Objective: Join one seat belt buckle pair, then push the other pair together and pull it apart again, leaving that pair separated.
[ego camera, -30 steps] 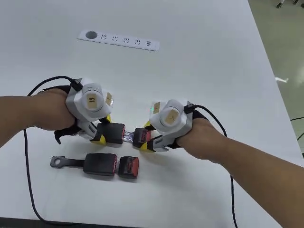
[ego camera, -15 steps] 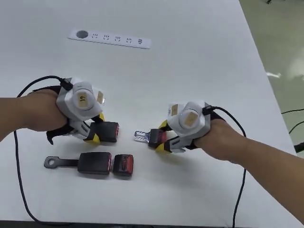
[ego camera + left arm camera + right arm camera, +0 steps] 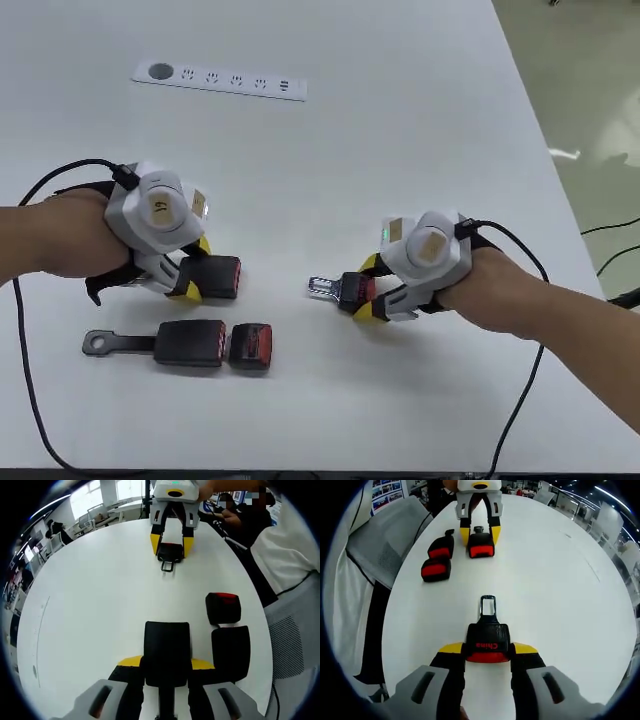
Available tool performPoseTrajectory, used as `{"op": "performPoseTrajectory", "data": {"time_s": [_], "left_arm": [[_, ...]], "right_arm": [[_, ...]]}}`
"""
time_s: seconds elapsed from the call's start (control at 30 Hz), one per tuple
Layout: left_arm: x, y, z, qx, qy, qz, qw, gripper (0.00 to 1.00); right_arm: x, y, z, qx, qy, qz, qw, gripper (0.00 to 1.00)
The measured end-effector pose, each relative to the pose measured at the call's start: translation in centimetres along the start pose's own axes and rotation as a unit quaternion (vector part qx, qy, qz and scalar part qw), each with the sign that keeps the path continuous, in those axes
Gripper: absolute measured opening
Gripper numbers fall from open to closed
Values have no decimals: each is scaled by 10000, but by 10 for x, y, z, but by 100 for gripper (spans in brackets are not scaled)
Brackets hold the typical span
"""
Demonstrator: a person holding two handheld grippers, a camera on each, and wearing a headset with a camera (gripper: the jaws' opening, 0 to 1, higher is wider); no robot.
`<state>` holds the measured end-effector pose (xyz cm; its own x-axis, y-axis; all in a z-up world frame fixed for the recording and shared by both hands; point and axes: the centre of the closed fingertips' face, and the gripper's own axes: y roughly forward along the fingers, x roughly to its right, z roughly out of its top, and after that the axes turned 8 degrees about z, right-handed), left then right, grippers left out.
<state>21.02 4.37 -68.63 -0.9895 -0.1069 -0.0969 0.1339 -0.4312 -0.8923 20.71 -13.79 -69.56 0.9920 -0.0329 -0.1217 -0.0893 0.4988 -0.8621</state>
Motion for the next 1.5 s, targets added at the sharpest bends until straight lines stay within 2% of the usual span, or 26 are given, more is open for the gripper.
{"op": "performPoseTrajectory", "data": {"time_s": [0.13,0.23,0.37,0.47,0.53,0.57,0.67,0.7,0.73,0.83,0.93,1.0,1.07,1.1,1.2,1.23,1.27,1.3,1.33,1.4,1.47,1.5], "left_arm": [[0,0,0,25,-6,10,10000,34],[-1,1,-1,43,-35,13,10000,34],[0,0,0,28,-55,42,10000,35],[-2,-3,-1,33,-13,159,9999,41],[-4,-8,2,168,-185,203,9995,42],[-5,-14,4,273,-374,216,9987,42],[-7,-30,7,396,-441,367,9976,43],[-7,-36,7,440,-577,436,9964,43],[-4,-40,7,462,-694,444,9955,43],[1,-56,4,607,-719,693,9931,48],[6,-73,-9,711,-1012,1014,9871,56],[11,-83,-19,732,-1189,1216,9827,62],[18,-90,-27,715,-1277,1275,9810,67],[22,-96,-34,721,-1371,1369,9784,70],[30,-106,-49,711,-1524,1507,9742,76],[34,-110,-58,705,-1654,1552,9714,77],[36,-114,-63,715,-1763,1590,9688,78],[41,-118,-69,733,-1938,1645,9644,79],[44,-120,-73,744,-2021,1665,9622,80],[52,-123,-82,683,-2076,1717,9606,83],[60,-127,-88,672,-2177,1753,9578,85],[62,-129,-89,750,-2340,1807,9524,86]], "right_arm": [[-2,-1,2,-66,-14,13,10000,34],[5,-1,0,-80,79,-96,9999,39],[4,-3,1,-104,124,-180,9997,43],[-1,-6,6,-55,134,-246,9996,47],[-2,-7,8,73,216,-246,9994,46],[-2,-9,10,116,234,-303,9992,46],[-7,-18,19,386,408,-438,9975,47],[-8,-19,21,439,448,-480,9969,49],[-13,-21,25,468,447,-489,9967,50],[-22,-25,32,671,619,-540,9944,53],[-32,-29,39,906,810,-663,9904,57],[-36,-30,37,926,785,-729,9899,61],[-41,-31,37,984,859,-803,9882,65],[-44,-34,38,1044,897,-860,9867,66],[-55,-38,38,1102,955,-918,9850,70],[-59,-41,37,1113,971,-926,9847,70],[-61,-41,37,1114,977,-927,9846,71],[-64,-42,36,1108,981,-929,9846,73],[-66,-40,32,1089,977,-954,9846,75],[-71,-45,32,1104,1032,-1000,9835,78],[-69,-46,26,1146,1096,-1076,9815,82],[-70,-50,27,1193,1125,-1155,9797,84]]}}
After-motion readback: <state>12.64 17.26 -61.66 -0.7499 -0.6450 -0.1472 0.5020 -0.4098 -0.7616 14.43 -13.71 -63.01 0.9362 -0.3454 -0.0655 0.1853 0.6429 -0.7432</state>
